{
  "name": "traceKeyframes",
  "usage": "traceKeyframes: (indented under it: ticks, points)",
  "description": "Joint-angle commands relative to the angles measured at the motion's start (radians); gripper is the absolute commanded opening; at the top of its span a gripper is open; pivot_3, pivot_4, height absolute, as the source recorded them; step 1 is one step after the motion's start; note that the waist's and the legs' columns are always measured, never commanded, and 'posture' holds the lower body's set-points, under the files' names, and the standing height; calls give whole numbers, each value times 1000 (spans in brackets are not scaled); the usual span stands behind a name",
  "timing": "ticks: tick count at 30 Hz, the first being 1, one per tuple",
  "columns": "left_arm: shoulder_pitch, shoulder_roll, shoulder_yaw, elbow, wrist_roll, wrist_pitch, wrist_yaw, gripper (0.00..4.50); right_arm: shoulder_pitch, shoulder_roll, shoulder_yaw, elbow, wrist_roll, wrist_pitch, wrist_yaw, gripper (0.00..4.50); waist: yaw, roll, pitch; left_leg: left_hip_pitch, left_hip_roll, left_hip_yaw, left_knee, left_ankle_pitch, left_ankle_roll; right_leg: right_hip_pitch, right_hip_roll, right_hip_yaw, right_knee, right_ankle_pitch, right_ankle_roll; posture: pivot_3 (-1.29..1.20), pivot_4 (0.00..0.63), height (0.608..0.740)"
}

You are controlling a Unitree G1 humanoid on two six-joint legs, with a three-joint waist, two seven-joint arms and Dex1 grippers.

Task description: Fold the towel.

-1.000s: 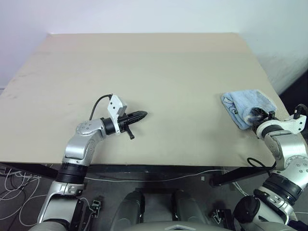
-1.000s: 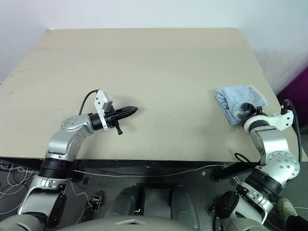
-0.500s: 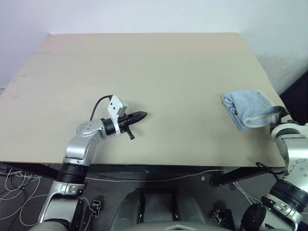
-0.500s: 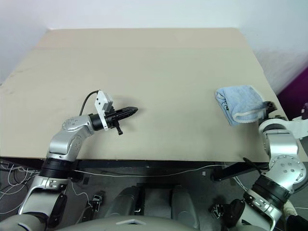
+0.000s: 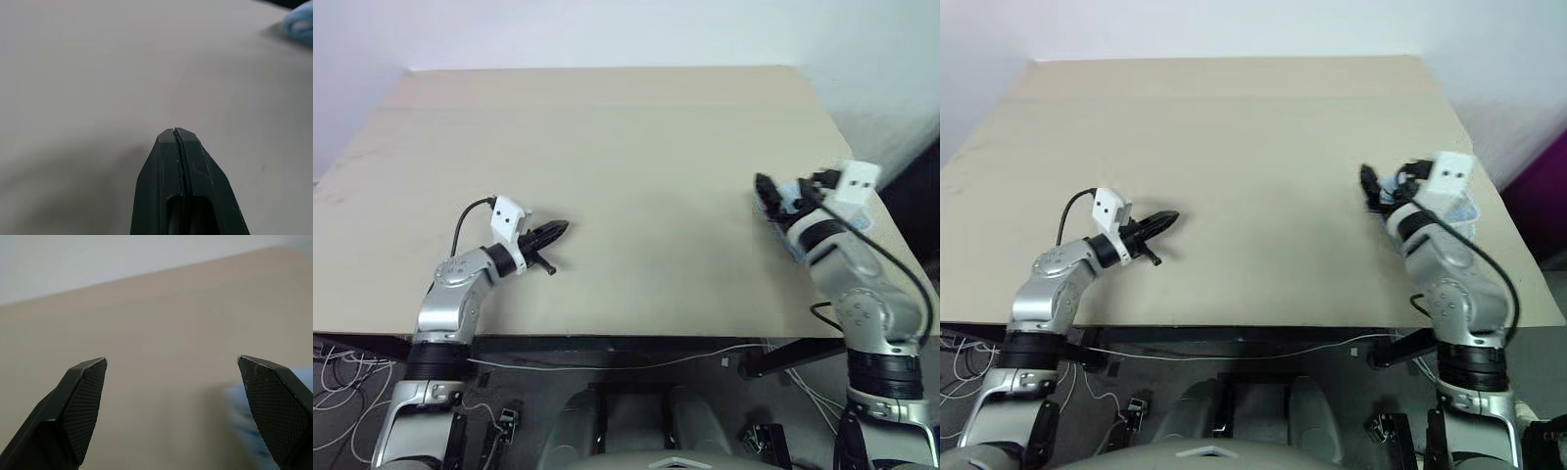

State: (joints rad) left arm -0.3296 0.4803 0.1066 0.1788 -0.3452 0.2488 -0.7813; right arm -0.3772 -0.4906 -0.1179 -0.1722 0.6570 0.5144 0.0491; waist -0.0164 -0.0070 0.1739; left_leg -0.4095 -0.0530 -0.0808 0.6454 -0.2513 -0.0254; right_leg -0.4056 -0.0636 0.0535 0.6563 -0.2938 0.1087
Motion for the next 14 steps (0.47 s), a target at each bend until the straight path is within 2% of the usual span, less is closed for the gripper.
traceKeyframes:
  ticks: [1,7,14]
  points:
    - [14,26,60,-56,-13,-23,24,0,-28,-5,97,13,-111,-47,114,4480,4,0,0,0,0,0,0,0,0,0,0,0,0,0,0,0,150,740]
    - [55,19,89,-129,-13,-13,76,0,-45,10,138,120,-205,-121,268,4480,6,-1,0,0,-1,-1,0,0,0,1,-2,-1,-1,0,0,0,150,740]
    - [57,43,92,-123,-14,2,75,0,-17,46,148,99,-264,-131,329,4480,0,-1,0,0,0,-1,0,0,0,0,-1,-1,-1,0,0,0,150,740]
